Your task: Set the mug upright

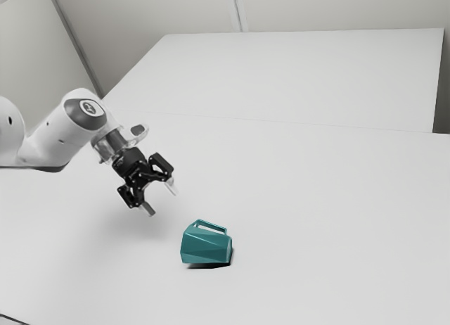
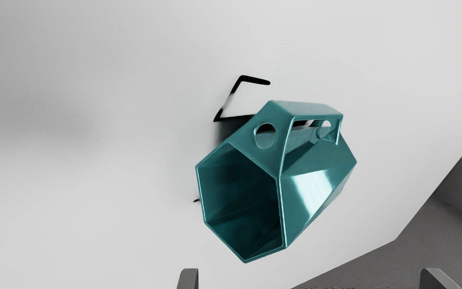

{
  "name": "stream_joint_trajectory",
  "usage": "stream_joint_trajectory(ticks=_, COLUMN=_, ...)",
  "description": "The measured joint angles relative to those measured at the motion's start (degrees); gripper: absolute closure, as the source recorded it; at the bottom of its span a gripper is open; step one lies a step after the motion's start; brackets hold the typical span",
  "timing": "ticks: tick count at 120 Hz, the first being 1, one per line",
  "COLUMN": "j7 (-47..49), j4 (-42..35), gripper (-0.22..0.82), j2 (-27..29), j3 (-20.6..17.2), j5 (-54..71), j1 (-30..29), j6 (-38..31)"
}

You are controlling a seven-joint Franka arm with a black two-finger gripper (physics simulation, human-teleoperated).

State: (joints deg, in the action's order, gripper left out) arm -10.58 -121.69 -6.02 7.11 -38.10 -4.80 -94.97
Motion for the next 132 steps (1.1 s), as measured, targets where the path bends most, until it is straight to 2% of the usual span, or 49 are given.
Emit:
stream_joint_trajectory(ticks=54, j7=-12.2, j4=-8.1, gripper=0.0, j2=-1.4, j3=0.0, j5=-9.9, j1=0.2, j6=-6.0)
stream_joint_trajectory(ticks=104, j7=-20.8, j4=-10.8, gripper=0.0, j2=-1.2, j3=-0.4, j5=-14.7, j1=2.2, j6=-7.9)
stream_joint_trajectory(ticks=132, j7=-23.8, j4=-11.9, gripper=0.0, j2=-1.0, j3=-2.0, j5=-16.8, j1=2.5, j6=-8.5)
